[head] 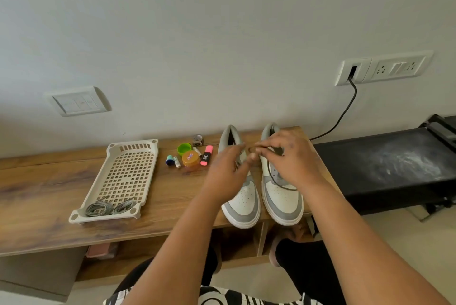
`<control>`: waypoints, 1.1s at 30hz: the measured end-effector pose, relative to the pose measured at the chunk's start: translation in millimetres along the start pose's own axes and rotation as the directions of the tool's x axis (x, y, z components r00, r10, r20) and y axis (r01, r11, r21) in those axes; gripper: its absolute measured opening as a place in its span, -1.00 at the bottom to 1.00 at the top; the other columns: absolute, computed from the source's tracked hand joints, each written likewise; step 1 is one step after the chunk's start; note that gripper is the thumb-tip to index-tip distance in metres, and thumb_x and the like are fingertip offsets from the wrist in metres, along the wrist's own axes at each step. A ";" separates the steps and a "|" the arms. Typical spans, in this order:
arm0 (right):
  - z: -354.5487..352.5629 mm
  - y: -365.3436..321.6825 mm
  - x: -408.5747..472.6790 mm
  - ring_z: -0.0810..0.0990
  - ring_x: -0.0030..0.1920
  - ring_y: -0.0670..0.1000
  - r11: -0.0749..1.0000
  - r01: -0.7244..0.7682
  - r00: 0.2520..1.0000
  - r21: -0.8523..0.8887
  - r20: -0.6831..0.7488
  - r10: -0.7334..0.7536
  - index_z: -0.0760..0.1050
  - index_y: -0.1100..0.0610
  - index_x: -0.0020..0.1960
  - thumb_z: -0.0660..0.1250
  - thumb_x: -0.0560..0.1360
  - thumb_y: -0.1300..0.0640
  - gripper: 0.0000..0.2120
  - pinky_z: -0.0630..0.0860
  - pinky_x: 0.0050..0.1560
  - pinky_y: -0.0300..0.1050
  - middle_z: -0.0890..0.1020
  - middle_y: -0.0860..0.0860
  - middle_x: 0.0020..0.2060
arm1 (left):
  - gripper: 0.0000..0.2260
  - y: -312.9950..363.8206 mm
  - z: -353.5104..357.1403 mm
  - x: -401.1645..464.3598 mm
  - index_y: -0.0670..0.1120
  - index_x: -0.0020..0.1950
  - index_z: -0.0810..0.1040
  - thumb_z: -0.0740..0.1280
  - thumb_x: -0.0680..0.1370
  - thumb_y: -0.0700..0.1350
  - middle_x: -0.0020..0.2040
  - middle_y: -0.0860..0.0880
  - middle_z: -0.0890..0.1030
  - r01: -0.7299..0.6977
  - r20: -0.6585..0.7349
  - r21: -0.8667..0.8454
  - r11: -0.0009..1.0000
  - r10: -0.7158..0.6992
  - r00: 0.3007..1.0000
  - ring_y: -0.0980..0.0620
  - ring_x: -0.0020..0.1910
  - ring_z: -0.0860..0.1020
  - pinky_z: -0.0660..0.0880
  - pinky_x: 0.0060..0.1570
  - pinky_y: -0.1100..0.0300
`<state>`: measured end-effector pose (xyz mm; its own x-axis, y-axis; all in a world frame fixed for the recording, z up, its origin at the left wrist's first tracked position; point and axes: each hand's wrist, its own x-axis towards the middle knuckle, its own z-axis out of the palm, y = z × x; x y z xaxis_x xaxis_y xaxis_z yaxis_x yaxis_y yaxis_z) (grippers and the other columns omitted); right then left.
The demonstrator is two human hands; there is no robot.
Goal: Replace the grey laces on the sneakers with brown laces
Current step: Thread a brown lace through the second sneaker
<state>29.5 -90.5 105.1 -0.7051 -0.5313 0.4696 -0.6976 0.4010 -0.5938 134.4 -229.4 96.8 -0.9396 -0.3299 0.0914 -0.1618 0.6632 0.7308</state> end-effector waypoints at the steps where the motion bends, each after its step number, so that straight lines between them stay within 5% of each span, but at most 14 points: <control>1: 1.0 -1.9 -1.2 0.49 -0.13 -0.22 0.999 0.015 1.000 0.040 0.009 -0.016 0.70 0.01 0.01 0.48 0.46 0.13 -0.86 0.32 -0.10 -0.45 0.61 -0.15 -0.17 | -0.70 7.3 4.8 -0.6 -0.02 0.29 0.52 0.22 0.64 0.09 0.13 0.13 0.57 -0.061 -0.008 -0.052 0.997 0.061 0.998 0.28 0.06 0.48 0.42 0.09 0.27; 4: -0.9 -0.3 -2.2 0.54 -0.13 -0.25 0.998 0.035 0.999 0.056 0.003 -0.035 0.71 0.02 0.00 0.50 0.44 0.14 -0.86 0.37 -0.09 -0.44 0.59 -0.23 -0.21 | -0.85 8.8 8.3 0.6 0.07 -0.09 0.53 0.24 0.66 -0.04 -0.25 0.08 0.58 -0.129 -0.103 -0.095 0.987 0.119 0.988 0.11 -0.24 0.52 0.39 -0.30 0.29; 8: -5.5 12.2 -0.1 0.46 -0.01 -0.03 0.982 -0.031 0.999 -0.187 -0.039 0.024 0.70 -0.05 -0.03 0.49 0.44 0.02 -0.89 0.37 -0.07 -0.12 0.65 -0.11 -0.13 | -0.78 2.7 -0.2 2.0 0.00 -0.17 0.60 0.26 0.64 -0.03 -0.22 -0.10 0.63 -0.048 -0.185 -0.360 0.932 -0.021 0.982 0.06 -0.27 0.55 0.49 -0.22 0.21; 11: -17.9 18.2 -0.2 0.45 0.04 0.04 0.896 -0.263 0.963 -0.358 -0.149 0.224 0.67 -0.03 -0.01 0.44 0.49 0.01 -0.90 0.38 -0.05 -0.05 0.62 -0.06 -0.07 | -0.77 0.1 -11.4 5.3 -0.09 -0.13 0.63 0.26 0.65 -0.07 -0.27 0.01 0.60 -0.005 -0.229 -0.629 0.778 -0.179 0.957 0.17 -0.26 0.53 0.49 -0.18 0.34; 13: -23.3 25.6 -1.0 0.42 0.15 0.11 0.821 -0.393 0.916 -0.414 -0.101 0.387 0.63 -0.04 0.08 0.43 0.50 0.03 -0.84 0.37 0.03 0.01 0.59 -0.01 0.04 | -0.75 -11.2 -19.5 8.6 -0.14 -0.08 0.64 0.25 0.66 -0.06 -0.25 -0.01 0.58 0.003 -0.240 -0.687 0.726 -0.231 0.943 0.14 -0.25 0.51 0.45 -0.16 0.26; 16: -21.8 29.1 -3.6 0.37 0.32 0.09 0.882 -0.415 0.888 -0.223 0.114 0.446 0.46 -0.09 0.33 0.49 0.44 0.10 -0.51 0.41 0.26 0.08 0.49 -0.03 0.25 | -0.76 -19.5 -22.7 7.2 -0.08 -0.10 0.66 0.26 0.65 -0.04 -0.24 -0.01 0.58 0.026 -0.215 -0.616 0.787 -0.200 0.956 0.11 -0.22 0.50 0.43 -0.11 0.15; 19: -14.0 11.5 -3.6 0.29 0.37 -0.09 0.976 -0.215 0.939 -0.034 0.266 0.216 0.35 -0.11 0.44 0.46 0.48 0.16 -0.40 0.26 0.35 -0.11 0.39 -0.19 0.29 | -0.78 -9.1 -11.7 3.5 -0.02 -0.10 0.65 0.26 0.65 -0.08 -0.24 0.02 0.60 0.037 -0.141 -0.515 0.856 -0.127 0.982 0.18 -0.22 0.53 0.49 -0.11 0.21; 23: 1.7 -8.3 -3.7 0.41 0.17 -0.19 0.985 -0.149 0.883 0.086 0.459 0.094 0.31 -0.10 0.46 0.24 0.61 0.26 -0.51 0.30 0.05 -0.54 0.48 -0.22 0.12 | -0.80 0.1 3.8 2.1 0.03 -0.07 0.64 0.24 0.66 -0.09 -0.21 -0.02 0.66 0.025 -0.049 -0.455 0.890 -0.053 0.997 0.04 -0.18 0.56 0.52 -0.07 0.08; 27: -9.7 -0.4 -3.1 0.51 -0.13 -0.12 0.957 -0.284 0.865 0.064 0.449 0.227 0.48 -0.06 0.21 0.14 0.67 0.10 -0.80 0.40 -0.22 -0.35 0.54 -0.16 -0.15 | -0.79 -0.8 0.6 4.4 -0.07 -0.06 0.64 0.23 0.66 -0.09 -0.23 0.09 0.63 0.076 -0.152 -0.535 0.841 -0.184 0.971 0.15 -0.22 0.56 0.53 -0.12 0.22; 33: -40.6 38.3 -1.1 0.54 -0.02 -0.07 0.882 -0.438 0.890 0.175 0.224 0.397 0.56 0.01 0.07 0.27 0.60 -0.03 -0.84 0.45 -0.02 -0.12 0.60 -0.09 -0.07 | -0.74 -11.4 -33.9 8.8 -0.03 -0.06 0.61 0.17 0.69 -0.02 -0.17 0.06 0.63 0.096 -0.263 -0.827 0.555 -0.531 0.806 0.15 -0.19 0.56 0.49 -0.21 0.27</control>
<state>-1.6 -44.2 108.3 -0.8762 -0.4807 0.0353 -0.2840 0.4556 -0.8437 138.1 -262.7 112.2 -0.5922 -0.7942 -0.1365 0.0694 -0.2191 0.9732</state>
